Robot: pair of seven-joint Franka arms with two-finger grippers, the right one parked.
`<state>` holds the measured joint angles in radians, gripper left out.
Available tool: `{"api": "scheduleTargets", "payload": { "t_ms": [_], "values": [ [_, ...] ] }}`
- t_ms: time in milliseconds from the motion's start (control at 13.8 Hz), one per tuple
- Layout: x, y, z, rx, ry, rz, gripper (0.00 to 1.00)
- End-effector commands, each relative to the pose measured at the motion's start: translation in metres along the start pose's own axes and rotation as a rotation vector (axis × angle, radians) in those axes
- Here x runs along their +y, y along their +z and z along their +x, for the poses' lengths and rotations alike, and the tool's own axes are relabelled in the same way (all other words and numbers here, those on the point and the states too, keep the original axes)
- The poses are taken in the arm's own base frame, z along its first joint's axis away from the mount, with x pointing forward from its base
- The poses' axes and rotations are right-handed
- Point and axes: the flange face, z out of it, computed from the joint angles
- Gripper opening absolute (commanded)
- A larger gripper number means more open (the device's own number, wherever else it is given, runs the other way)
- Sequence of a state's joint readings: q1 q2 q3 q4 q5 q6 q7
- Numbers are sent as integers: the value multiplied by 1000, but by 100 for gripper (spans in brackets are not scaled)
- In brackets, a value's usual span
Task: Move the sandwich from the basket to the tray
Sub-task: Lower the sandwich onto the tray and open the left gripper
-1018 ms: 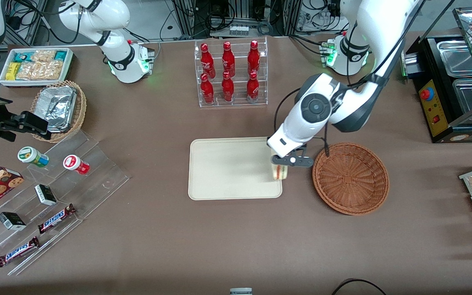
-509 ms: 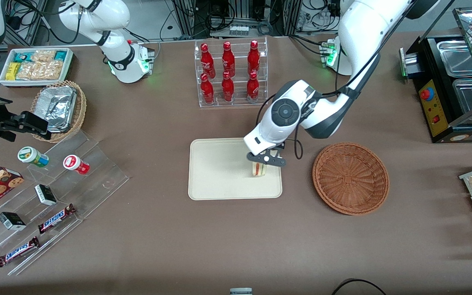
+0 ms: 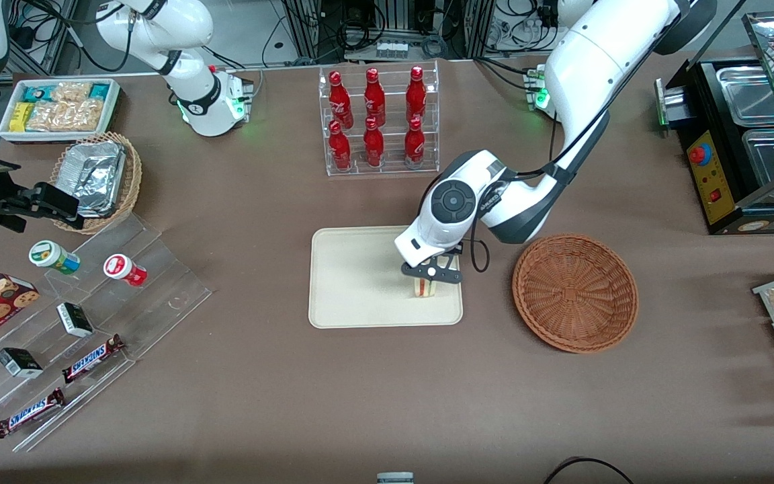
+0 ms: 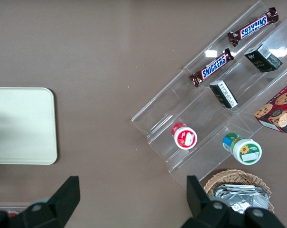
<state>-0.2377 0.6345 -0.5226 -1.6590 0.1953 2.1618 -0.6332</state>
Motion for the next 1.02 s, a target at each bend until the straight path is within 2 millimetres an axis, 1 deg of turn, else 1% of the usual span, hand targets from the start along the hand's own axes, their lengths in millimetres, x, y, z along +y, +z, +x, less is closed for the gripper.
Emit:
{"api": "scheduleTargets", "payload": {
  "t_ms": [0,145,291,509,655,800,873,945],
  "values": [
    [11,2,8,13,-20,-2,0],
    [13,5,9,27,-15,-16,0],
    [13,14,11,19,-17,-18,0],
    [19,22,10,31,-7,-36,0],
    [19,30,11,32,-1,-30,0],
    [18,34,11,30,-9,-26,0],
    [18,32,15,34,-11,-30,0],
    [18,36,16,33,-10,-26,0]
  ]
}}
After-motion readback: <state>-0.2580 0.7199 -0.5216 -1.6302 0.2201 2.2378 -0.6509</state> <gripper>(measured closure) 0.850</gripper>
